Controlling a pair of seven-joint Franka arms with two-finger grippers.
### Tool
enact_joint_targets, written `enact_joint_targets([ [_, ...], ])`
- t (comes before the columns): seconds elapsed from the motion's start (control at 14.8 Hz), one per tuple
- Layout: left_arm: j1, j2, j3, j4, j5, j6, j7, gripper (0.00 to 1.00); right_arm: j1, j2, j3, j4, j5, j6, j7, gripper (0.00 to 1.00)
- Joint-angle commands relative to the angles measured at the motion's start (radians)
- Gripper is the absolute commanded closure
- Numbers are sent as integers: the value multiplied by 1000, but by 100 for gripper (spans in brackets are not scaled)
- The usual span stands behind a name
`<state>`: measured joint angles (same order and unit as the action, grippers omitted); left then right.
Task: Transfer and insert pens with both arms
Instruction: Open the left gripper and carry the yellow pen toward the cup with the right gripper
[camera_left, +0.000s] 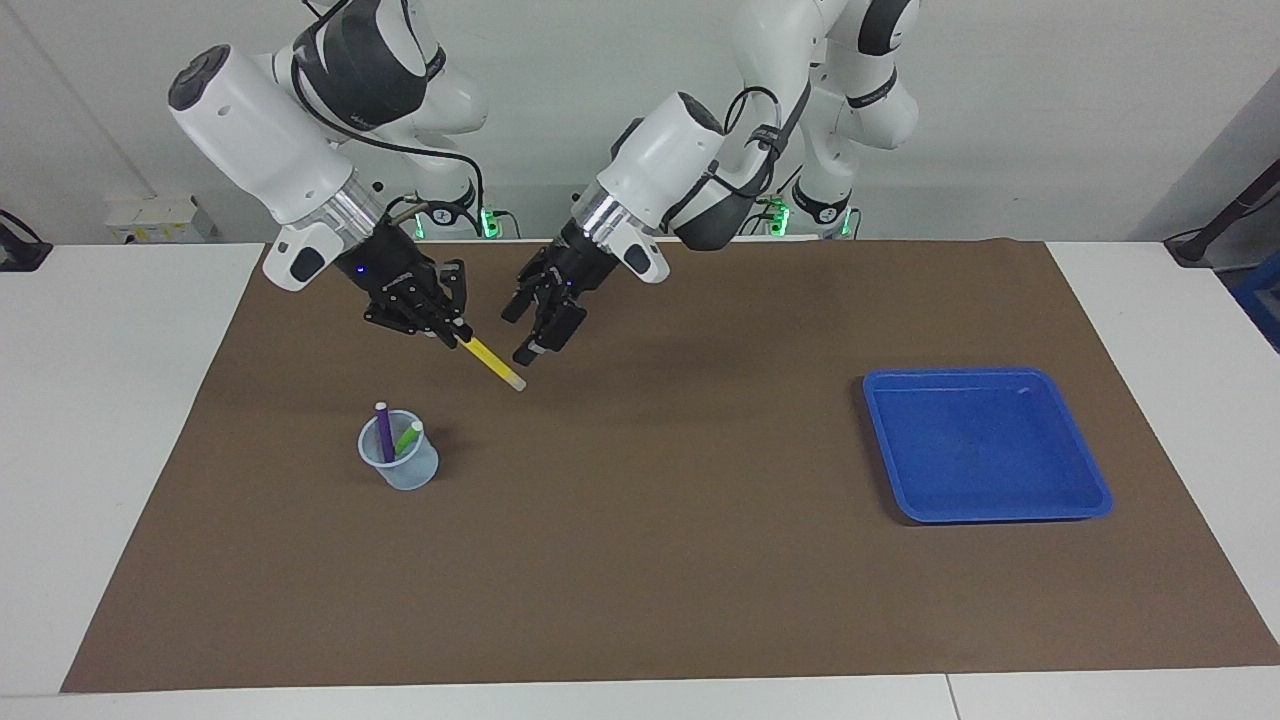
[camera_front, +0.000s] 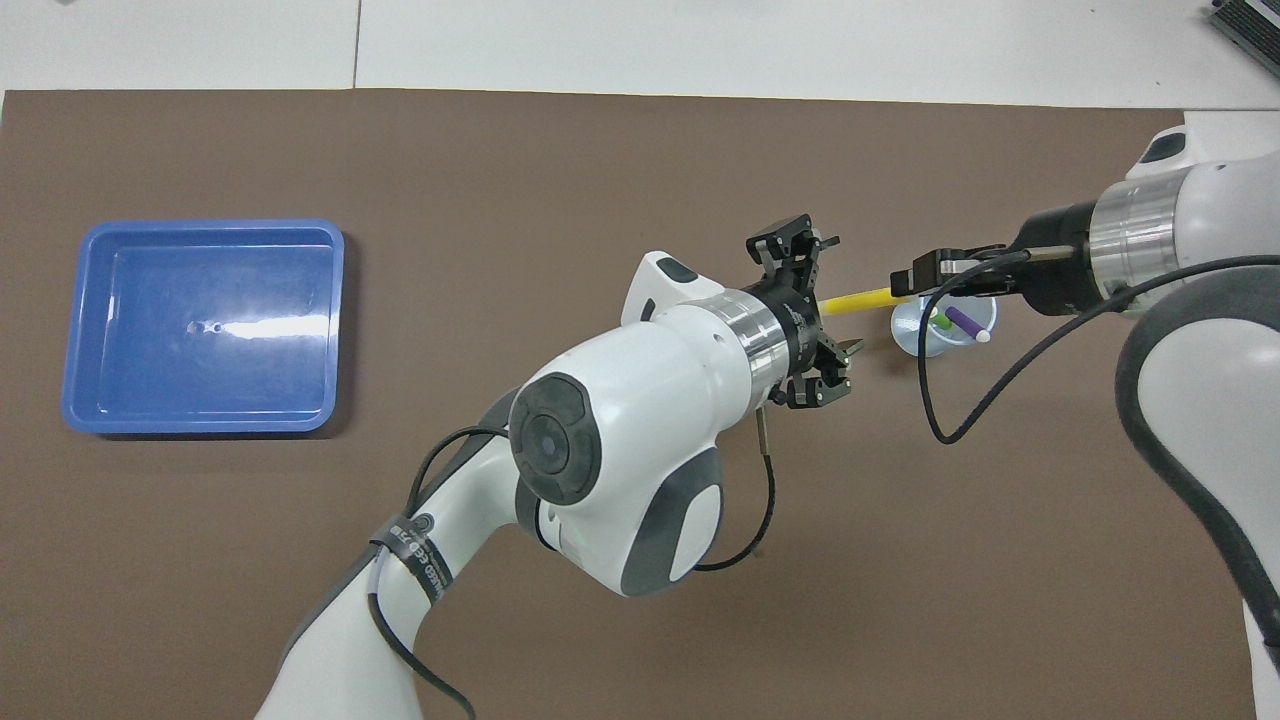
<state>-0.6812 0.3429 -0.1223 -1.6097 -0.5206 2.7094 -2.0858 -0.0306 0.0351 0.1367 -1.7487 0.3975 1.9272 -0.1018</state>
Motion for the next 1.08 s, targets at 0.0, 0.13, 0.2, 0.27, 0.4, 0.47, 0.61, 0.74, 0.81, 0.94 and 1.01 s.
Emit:
enact_joint_targets([
  [0.0, 77, -59, -2, -41, 14, -127, -8, 0, -17, 14, 6, 26, -72, -13, -64, 100],
  [0.13, 130, -74, -2, -41, 16, -209, -2, 0, -17, 25, 4, 38, -159, 1, -65, 100],
  [0.2, 165, -82, -2, -41, 16, -252, 6, 0, -17, 28, 4, 38, -224, 16, -67, 100],
  [0.27, 205, -91, -2, -41, 16, -295, 25, 0, -20, 28, 4, 38, -264, 35, -67, 100],
  [0.4, 288, -105, -2, -41, 16, -380, 117, 0, -44, 34, 3, 38, -311, 41, -76, 100],
  [0.47, 331, -108, -2, -44, 16, -429, 169, 0, -58, 41, 3, 38, -336, 41, -99, 100],
  [0.61, 423, -128, -2, -62, 16, -511, 277, 0, -83, 55, 3, 35, -345, 47, -154, 100],
  [0.74, 495, -137, -2, -62, 16, -595, 384, 0, -87, 78, 1, 31, -353, 53, -167, 100],
  [0.81, 532, -142, -2, -59, 21, -643, 450, 0, -101, 86, 1, 23, -362, 59, -168, 100],
  [0.94, 600, -156, -2, -58, 85, -720, 596, 0, -107, 103, 3, 20, -364, 62, -171, 100],
  [1.01, 621, -159, -2, -59, 105, -750, 660, 0, -106, 114, 1, 20, -364, 62, -173, 100],
])
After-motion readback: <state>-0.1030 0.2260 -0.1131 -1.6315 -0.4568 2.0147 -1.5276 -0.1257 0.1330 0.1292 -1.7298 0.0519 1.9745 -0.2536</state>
